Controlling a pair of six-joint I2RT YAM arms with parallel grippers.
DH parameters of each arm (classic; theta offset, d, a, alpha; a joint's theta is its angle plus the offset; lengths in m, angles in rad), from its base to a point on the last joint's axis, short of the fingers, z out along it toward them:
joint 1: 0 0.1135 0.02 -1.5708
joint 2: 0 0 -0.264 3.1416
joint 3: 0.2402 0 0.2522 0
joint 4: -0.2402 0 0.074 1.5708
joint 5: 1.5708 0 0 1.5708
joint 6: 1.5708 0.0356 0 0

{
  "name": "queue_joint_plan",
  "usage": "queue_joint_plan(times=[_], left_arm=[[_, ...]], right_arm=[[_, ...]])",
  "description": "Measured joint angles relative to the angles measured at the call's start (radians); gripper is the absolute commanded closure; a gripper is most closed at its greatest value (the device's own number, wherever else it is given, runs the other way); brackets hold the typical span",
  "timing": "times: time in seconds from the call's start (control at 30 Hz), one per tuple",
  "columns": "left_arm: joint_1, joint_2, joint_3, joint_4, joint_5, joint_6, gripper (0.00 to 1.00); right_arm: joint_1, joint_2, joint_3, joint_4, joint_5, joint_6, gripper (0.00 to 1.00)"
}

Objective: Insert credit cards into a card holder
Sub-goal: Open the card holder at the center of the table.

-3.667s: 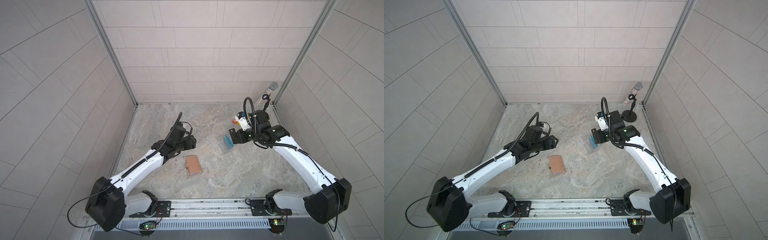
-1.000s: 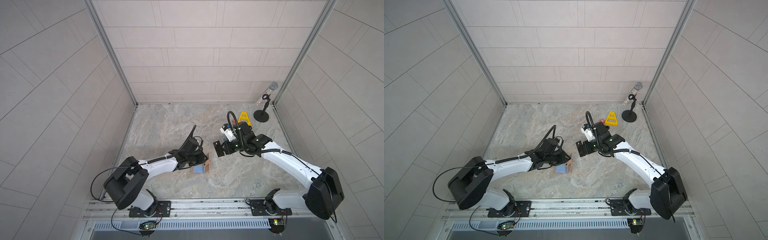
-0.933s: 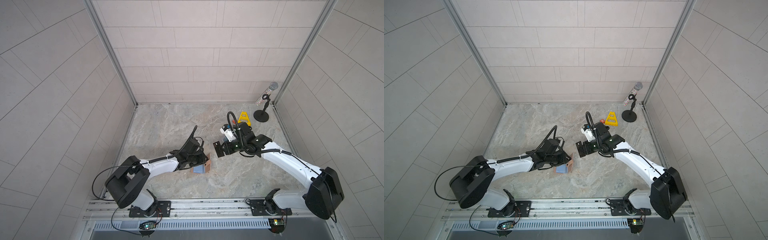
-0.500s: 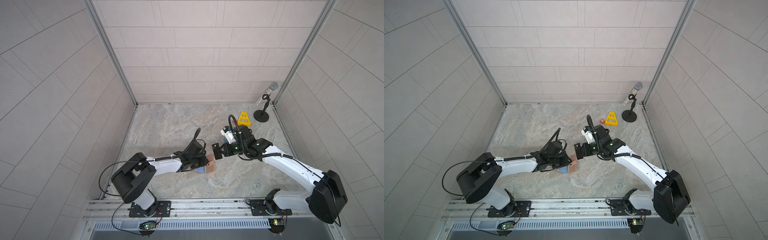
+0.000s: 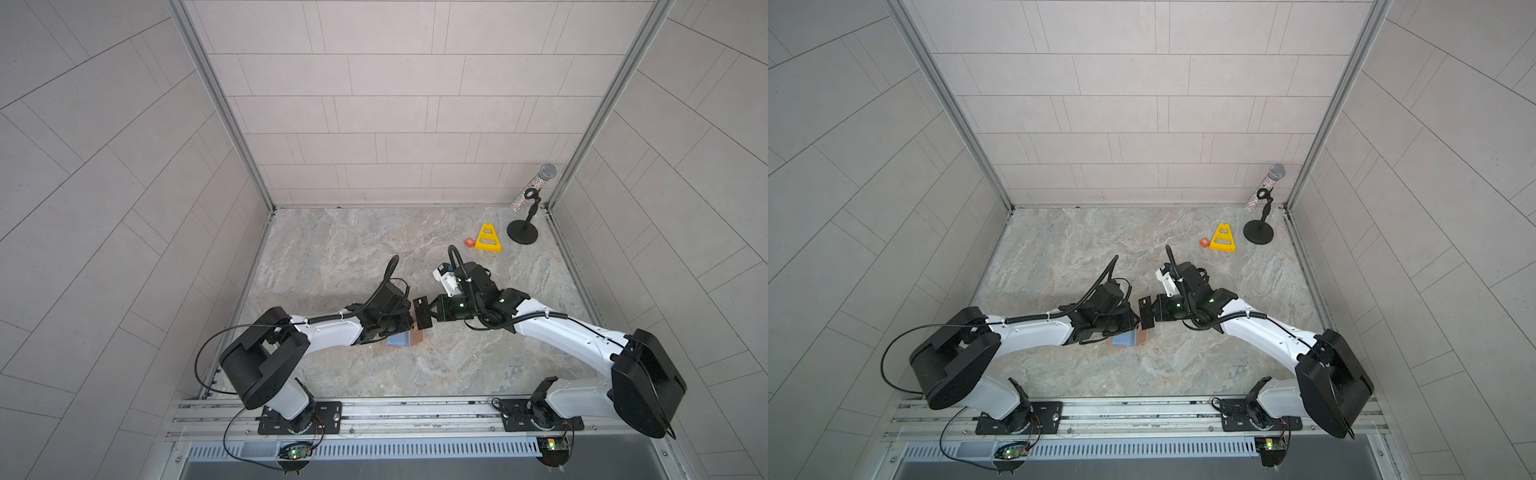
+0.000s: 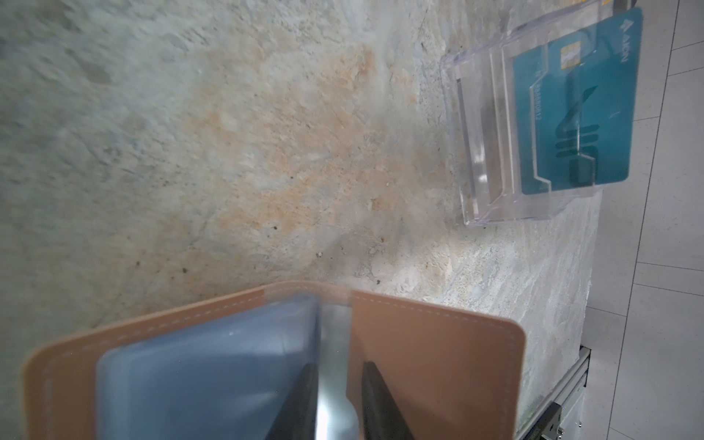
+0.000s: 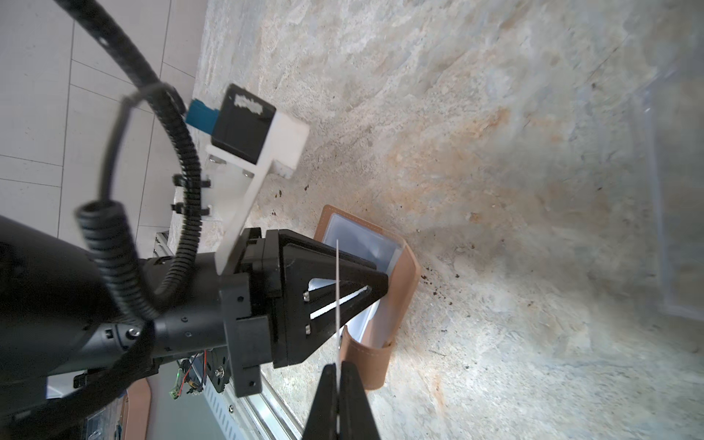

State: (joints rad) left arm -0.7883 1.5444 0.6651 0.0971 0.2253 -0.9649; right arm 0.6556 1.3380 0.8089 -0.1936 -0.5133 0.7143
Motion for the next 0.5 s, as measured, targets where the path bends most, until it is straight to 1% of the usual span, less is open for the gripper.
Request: queue_joint_plan(times=[0.2, 0.5], left_arm=[[0.000, -0.010, 0.000, -0.008, -0.003, 0.000, 0.73], [0.000, -0.130, 0.000, -0.097, -0.026, 0.032, 0.69]], right_arm=[[0.006, 0.055, -0.001, -0.002, 0.014, -0.006, 1.00], [0.006, 0.117, -0.001, -0.040, 0.047, -0.033, 1.00]])
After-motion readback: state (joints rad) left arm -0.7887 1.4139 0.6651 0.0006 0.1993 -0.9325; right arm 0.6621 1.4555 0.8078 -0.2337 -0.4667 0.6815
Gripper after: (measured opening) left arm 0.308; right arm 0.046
